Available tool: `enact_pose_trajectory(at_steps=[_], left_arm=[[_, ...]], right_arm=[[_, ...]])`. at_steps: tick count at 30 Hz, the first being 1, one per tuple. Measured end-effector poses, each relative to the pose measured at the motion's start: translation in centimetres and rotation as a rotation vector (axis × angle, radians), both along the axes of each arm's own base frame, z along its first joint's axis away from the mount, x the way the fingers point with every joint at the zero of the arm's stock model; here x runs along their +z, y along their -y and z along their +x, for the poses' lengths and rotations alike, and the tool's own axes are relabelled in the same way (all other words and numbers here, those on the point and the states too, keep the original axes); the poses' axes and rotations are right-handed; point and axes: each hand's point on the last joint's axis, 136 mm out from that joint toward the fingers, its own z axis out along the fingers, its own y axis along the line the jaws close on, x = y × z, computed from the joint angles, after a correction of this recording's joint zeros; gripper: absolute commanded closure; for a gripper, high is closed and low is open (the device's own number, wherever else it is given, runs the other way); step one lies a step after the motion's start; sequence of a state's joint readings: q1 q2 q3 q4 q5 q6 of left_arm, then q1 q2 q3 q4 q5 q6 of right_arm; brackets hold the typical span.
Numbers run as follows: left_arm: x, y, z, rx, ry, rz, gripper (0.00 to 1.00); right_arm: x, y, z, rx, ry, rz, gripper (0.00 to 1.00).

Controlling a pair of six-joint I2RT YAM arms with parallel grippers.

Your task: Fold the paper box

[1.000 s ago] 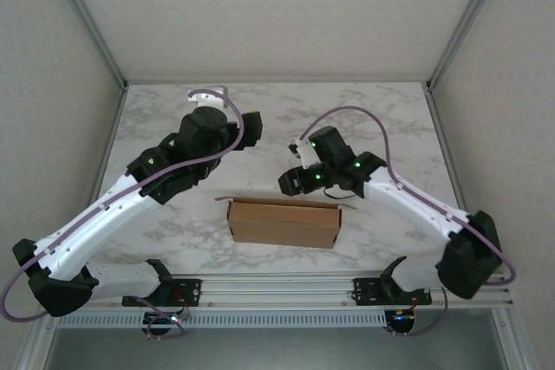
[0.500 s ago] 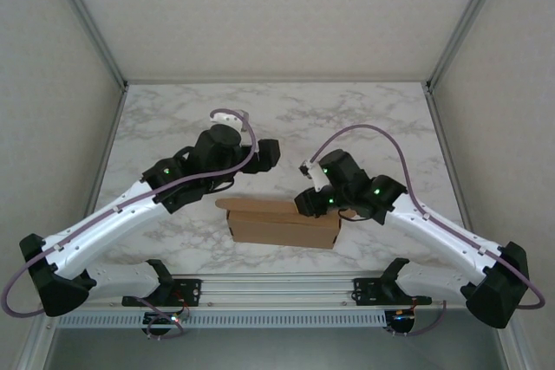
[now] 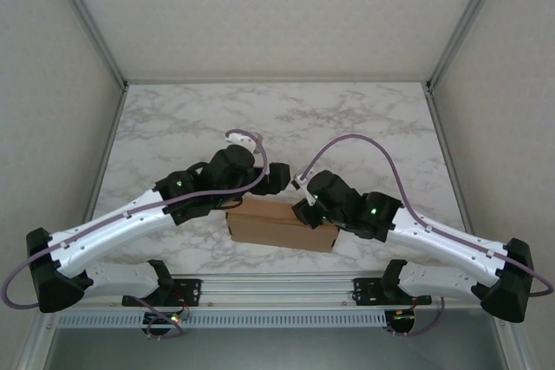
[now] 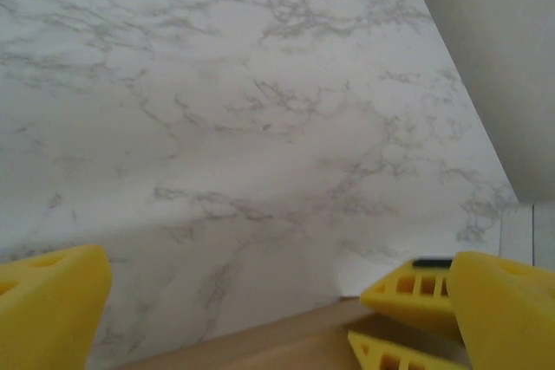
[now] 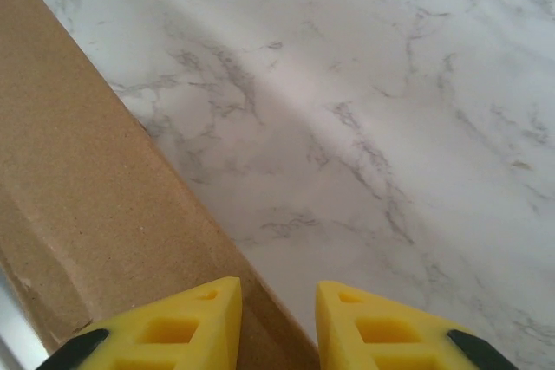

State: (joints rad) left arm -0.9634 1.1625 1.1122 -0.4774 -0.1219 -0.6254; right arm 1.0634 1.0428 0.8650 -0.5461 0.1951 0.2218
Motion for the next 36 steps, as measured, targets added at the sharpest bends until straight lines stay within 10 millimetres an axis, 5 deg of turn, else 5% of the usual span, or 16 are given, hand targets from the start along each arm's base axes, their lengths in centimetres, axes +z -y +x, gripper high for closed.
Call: enact_pose_trajectory(at_steps=[8,17,21,26,36], left_arm=[[-1.7,-0.7,-3.5,-0.072,-0.076,-0.113,0.2],[-6.0,-1.0,-5.2,-0.093,-0.169,-0.125,0.22],[-6.0,-0.9,-5.0,-0.091,-0.155,-0.145,0.22],[-5.9,-0.8,-4.9,-0.091,-0.147,-0.155,0.23],[-5.9,-0.8,-4.9,-0.09,-0.146,-0.154,0.23]], right_arm=[[0.1,0.7,0.1,-0.022,0.052,-0.021,0.71],[0.1,0.5,-0.4,0.002,0.069,-0.038,0.65],[0.0,0.8,-0.5,0.021,0.071,-0.065,0.51],[0.2,0.5,-0.6,0.067,0.054,-0.12,0.16],[-0.3,-0.6,-1.7,0.168,-0.107,-0.063,0.11]])
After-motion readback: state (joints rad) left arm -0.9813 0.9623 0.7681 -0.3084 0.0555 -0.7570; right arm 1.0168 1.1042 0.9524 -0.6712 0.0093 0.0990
